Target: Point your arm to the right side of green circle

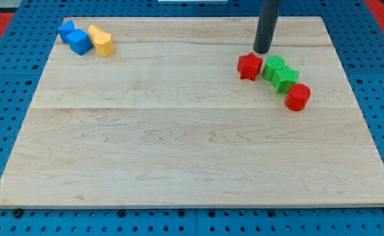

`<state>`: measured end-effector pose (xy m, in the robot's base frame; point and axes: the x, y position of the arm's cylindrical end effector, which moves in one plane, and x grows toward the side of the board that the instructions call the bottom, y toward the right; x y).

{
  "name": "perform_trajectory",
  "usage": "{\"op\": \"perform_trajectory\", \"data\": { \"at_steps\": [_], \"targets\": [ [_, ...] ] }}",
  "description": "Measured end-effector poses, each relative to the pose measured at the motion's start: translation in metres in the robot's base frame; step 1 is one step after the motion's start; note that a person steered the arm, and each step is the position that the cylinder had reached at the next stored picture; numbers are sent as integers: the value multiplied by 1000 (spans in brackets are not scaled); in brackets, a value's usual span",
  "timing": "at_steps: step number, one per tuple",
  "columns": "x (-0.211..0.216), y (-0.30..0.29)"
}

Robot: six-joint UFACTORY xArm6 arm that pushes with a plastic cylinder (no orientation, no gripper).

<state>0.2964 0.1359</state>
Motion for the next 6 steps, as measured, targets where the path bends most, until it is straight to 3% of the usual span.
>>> {"op": "perform_trajectory", "data": {
  "at_steps": [2, 3, 4, 5, 6],
  "targets": [
    [-30, 6],
    [-27, 102],
    [23, 117],
    [52, 85],
    [50, 7]
  ]
}}
